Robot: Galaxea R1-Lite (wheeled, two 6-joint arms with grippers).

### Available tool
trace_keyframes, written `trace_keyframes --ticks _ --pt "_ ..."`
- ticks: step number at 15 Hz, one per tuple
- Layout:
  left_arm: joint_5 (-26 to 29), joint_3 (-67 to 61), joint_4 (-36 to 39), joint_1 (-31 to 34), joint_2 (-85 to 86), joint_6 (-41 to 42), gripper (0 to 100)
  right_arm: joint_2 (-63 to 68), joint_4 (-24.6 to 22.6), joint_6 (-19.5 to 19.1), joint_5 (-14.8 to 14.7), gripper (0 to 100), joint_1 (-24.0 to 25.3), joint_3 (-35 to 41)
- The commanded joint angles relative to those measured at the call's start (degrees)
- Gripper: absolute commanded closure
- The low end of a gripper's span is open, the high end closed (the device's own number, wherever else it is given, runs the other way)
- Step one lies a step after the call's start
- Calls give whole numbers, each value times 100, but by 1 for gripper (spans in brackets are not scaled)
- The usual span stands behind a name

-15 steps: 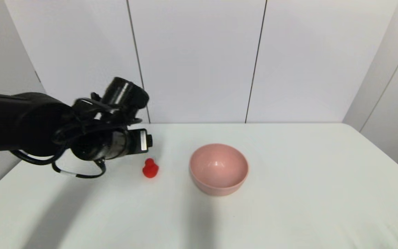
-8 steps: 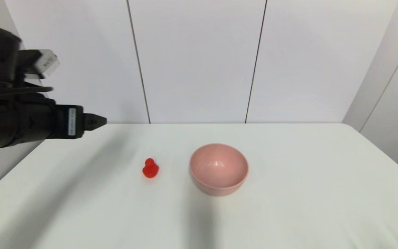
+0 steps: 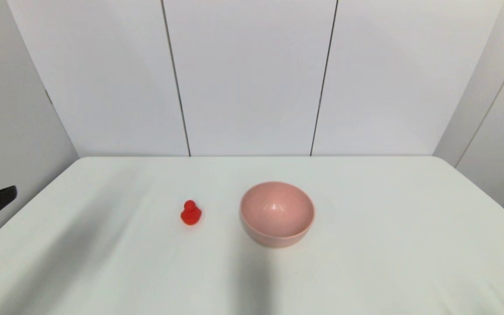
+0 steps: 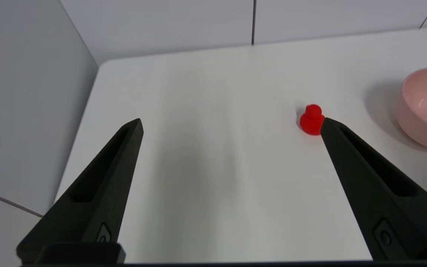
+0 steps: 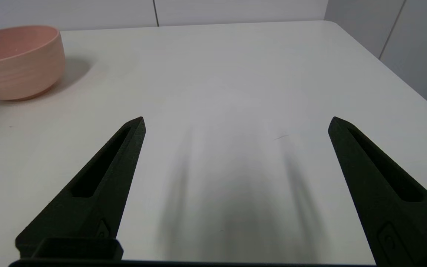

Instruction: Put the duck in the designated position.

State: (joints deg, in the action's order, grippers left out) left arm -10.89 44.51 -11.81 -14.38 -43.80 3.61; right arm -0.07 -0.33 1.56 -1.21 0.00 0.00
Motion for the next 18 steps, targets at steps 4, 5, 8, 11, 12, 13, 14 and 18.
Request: trace_keyframes --ticks 4,5,8,11,12,13,14,18 --pt "851 -1550 672 709 1954 606 0 7 -2 2 -2 0 0 0" --pt "1124 -1709 680 788 2121 747 0 7 -2 11 -2 0 0 0" --pt "1607 -2078 698 1087 2649 870 0 7 -2 2 -2 0 0 0" --pt "1677 -2790 1533 1245 3018 922 0 7 -2 2 -2 0 0 0" --pt "1677 -2886 1647 1289 3106 914 0 7 -2 2 -2 0 0 0" --pt "1677 -3088 1691 1368 3361 922 0 7 -2 2 -2 0 0 0" --pt "1686 -3212 1691 1395 3466 931 0 7 -2 11 -2 0 0 0" --pt "1677 -3871 1682 1412 4178 914 0 7 -2 2 -2 0 0 0"
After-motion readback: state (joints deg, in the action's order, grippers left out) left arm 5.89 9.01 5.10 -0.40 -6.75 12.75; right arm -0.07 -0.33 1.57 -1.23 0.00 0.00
